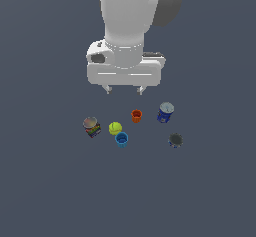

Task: Pick up a designated object from a clutter of objects.

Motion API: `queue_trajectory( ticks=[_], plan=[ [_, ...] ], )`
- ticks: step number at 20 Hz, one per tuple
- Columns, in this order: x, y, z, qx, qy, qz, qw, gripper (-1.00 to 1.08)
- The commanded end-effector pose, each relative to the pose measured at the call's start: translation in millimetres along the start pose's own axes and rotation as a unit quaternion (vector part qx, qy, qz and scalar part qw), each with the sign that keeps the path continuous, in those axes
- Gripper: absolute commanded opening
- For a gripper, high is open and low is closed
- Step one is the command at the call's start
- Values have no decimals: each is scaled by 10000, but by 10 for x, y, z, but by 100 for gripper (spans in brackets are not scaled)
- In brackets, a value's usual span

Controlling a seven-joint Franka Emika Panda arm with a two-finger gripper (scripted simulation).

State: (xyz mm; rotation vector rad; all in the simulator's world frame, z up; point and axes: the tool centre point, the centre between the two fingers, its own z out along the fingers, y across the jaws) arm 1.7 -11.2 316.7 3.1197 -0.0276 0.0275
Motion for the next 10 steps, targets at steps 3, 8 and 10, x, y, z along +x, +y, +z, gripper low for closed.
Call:
queue_trajectory(
  ticks=[3, 8, 10],
  plan=[
    [-6, 12, 3, 8, -9, 5, 10000, 100],
    [-59, 124, 20, 78, -91, 54, 9999, 100],
    [-69, 154, 17, 94, -107, 69, 9999, 100]
  ],
)
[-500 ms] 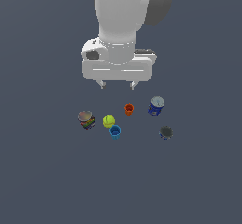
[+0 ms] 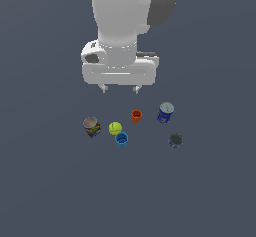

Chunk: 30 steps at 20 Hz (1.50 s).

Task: Pick up a designated object from a clutter of objects.

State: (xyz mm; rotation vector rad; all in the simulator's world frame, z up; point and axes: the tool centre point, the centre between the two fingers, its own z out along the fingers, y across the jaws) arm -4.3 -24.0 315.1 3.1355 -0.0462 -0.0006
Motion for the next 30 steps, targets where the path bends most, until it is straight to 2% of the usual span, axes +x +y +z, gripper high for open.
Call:
queue_trajectory(
  ticks=[1, 7, 13, 20, 25, 30],
  plan=[
    [-11, 30, -4, 17, -17, 14, 10000, 100],
    [-13, -71, 77, 2, -12, -52, 10000, 100],
    [-52, -380, 341, -28, -10, -262, 9997, 100],
    [-236, -992, 858, -60, -1, -699, 9975, 100],
    [-519, -1511, 1294, -52, 7, -1102, 9939, 100],
    [-807, -1879, 1608, -23, 10, -1418, 9899, 100]
  ],
)
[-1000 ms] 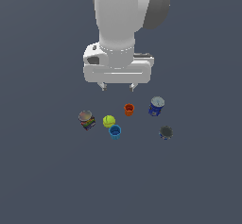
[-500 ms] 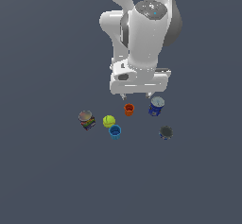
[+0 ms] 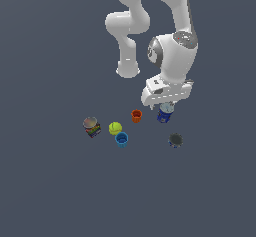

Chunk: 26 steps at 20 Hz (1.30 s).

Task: Pick up a designated object from a clutter of objects.

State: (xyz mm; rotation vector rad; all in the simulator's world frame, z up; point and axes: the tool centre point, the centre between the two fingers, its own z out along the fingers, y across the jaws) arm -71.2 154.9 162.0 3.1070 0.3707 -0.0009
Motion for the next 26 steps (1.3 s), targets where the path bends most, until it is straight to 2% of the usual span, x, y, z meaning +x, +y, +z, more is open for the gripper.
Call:
queue_trajectory(
  ticks=[1, 5, 10, 17, 26],
  plan=[
    [-92, -188, 133, 17, 9, -139, 9999, 100],
    [-210, -393, 277, 42, 12, -298, 9995, 100],
    [-292, -519, 363, 60, 13, -398, 9992, 100],
    [-294, -519, 407, 59, 9, -398, 9992, 100],
    [-307, -535, 756, 67, 11, -408, 9991, 100]
  ],
)
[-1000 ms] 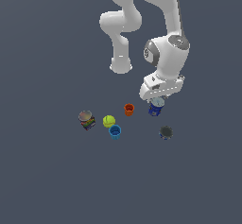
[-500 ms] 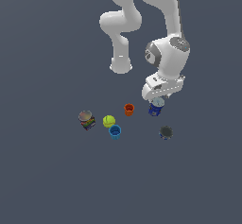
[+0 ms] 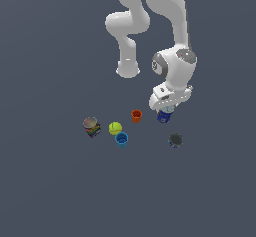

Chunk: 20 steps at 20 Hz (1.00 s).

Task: Pick up a designated object from a clutter of objects.

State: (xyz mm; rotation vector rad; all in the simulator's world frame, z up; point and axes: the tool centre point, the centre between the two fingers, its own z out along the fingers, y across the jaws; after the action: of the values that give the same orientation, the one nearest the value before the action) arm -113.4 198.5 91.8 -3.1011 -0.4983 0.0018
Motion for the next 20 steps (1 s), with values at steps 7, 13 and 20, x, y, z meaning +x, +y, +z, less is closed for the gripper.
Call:
queue_trajectory(
  ticks=[7, 13, 20],
  plan=[
    [-1, -2, 155, 1, 3, -2, 10000, -100],
    [-1, -2, 155, 1, 3, -2, 10000, -100],
    [7, 1, 125, -2, 6, -4, 10000, -100]
  ],
)
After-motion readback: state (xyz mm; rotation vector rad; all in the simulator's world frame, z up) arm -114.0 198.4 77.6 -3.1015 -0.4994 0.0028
